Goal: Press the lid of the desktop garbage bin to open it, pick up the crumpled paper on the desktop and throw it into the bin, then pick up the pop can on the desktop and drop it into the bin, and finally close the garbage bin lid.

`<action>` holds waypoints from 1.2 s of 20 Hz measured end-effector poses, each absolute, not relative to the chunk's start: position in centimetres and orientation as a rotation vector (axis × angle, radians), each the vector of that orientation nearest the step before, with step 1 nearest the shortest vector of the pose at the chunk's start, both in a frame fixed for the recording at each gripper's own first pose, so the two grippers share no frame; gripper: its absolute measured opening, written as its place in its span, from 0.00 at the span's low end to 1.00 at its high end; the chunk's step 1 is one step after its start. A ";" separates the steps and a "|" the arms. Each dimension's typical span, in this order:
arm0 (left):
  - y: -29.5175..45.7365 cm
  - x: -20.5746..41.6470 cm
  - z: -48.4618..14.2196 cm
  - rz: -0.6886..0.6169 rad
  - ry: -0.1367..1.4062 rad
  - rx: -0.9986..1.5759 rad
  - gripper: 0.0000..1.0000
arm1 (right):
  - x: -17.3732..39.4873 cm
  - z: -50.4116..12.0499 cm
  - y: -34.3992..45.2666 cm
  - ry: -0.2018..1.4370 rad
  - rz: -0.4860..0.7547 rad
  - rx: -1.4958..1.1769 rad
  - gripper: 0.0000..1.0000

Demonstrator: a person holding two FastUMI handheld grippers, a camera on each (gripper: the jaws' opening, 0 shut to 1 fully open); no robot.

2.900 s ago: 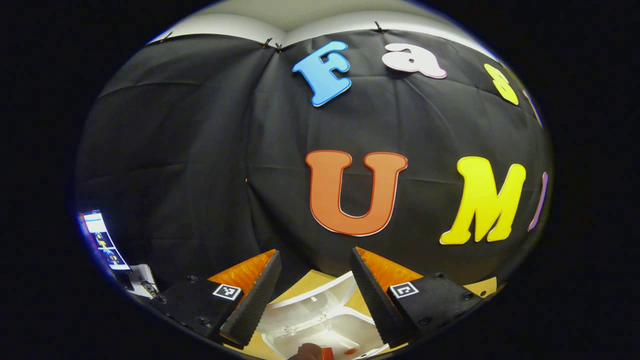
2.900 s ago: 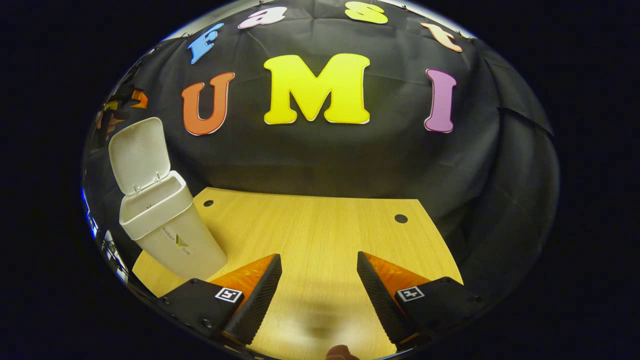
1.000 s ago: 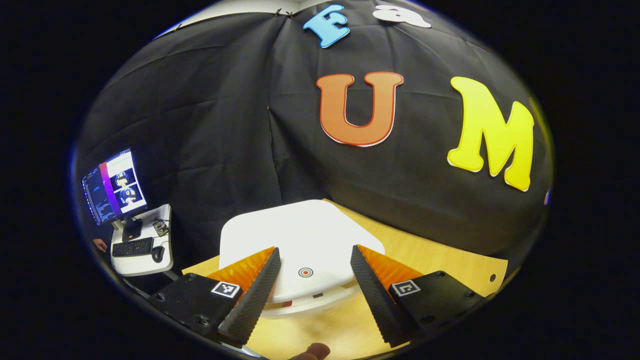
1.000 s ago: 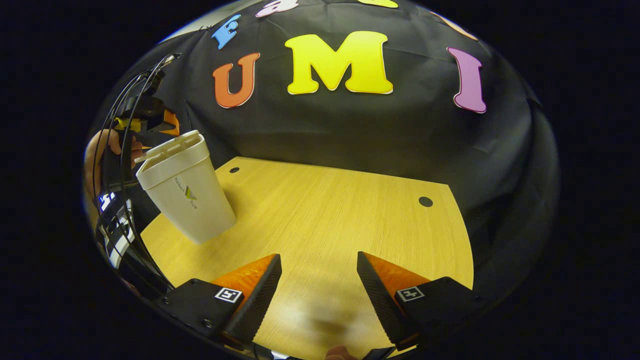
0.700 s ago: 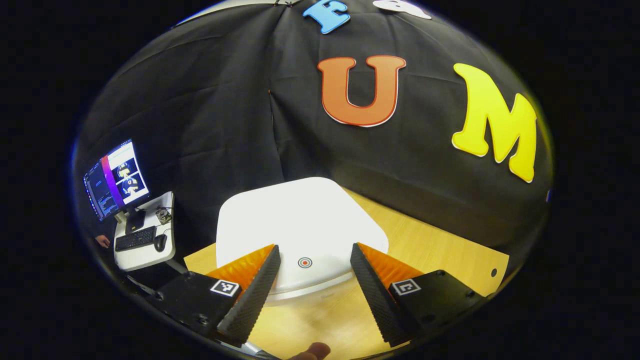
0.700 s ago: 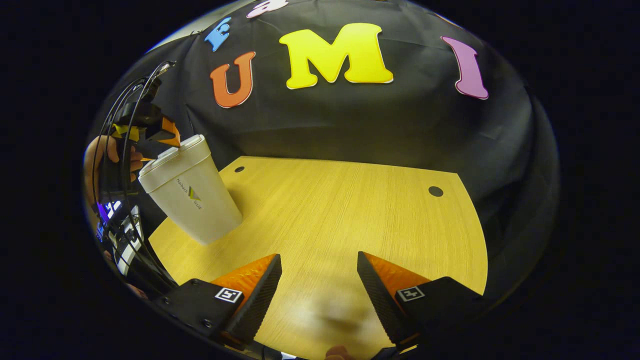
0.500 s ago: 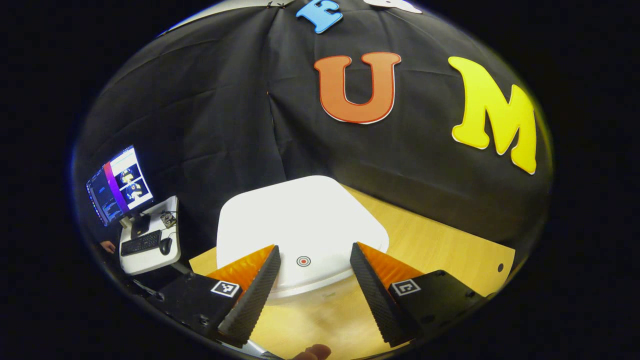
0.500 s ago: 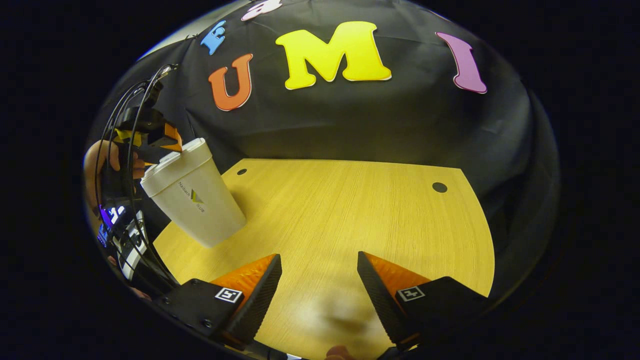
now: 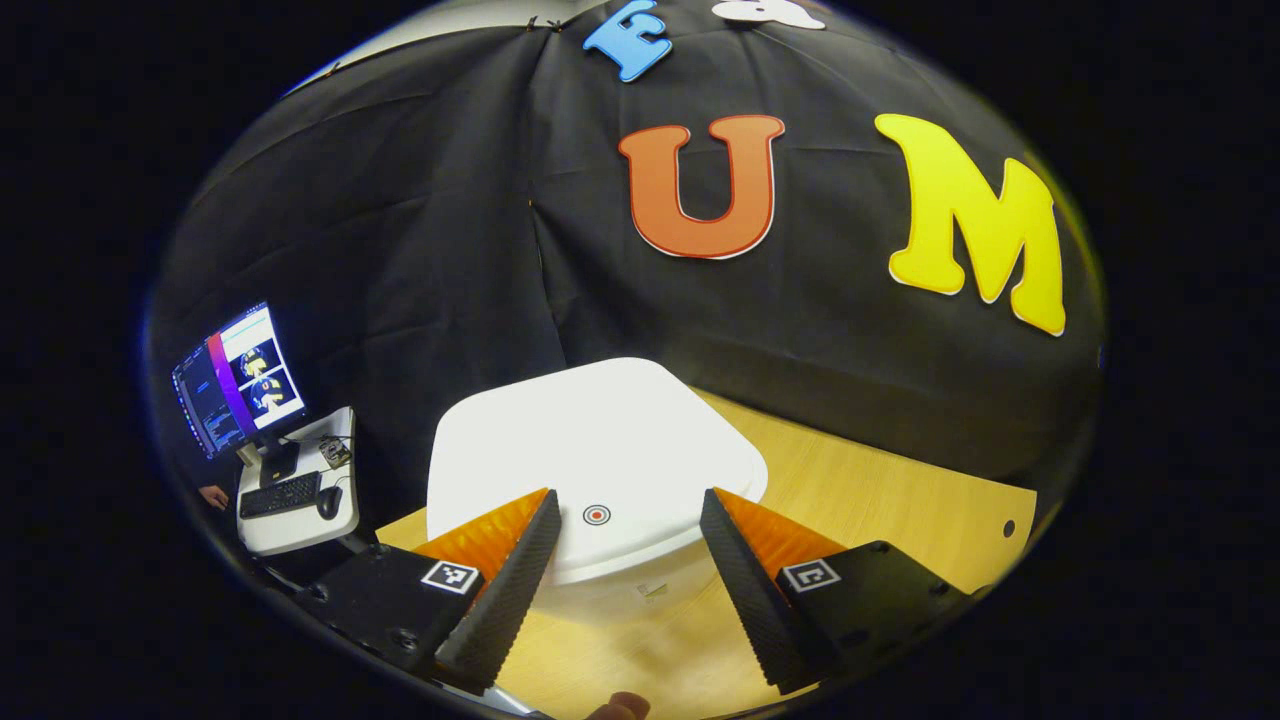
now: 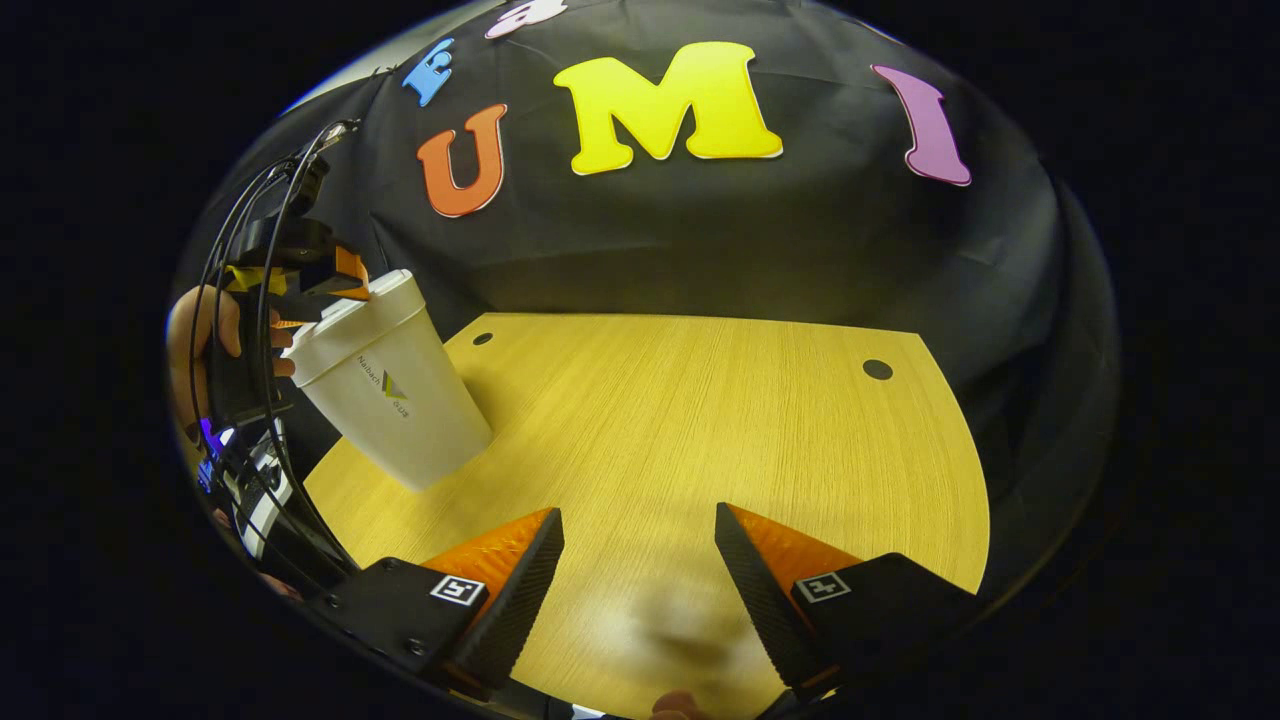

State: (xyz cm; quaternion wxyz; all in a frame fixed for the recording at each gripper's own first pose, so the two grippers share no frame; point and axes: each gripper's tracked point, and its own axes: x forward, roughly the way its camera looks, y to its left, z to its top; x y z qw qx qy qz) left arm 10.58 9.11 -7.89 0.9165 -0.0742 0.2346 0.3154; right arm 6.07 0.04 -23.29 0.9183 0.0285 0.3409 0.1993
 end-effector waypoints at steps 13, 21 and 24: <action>2.4 10.5 -2.5 0.300 0.333 -0.148 0.94 | 8.0 -13.1 0.2 0.409 0.260 -0.043 0.96; -2.5 7.5 -0.8 0.000 0.186 0.022 0.94 | 6.2 -6.6 1.3 0.211 0.129 -0.022 0.96; -2.8 5.6 -0.4 -0.048 0.143 0.053 0.95 | 5.0 -5.6 1.6 0.173 0.091 0.002 0.96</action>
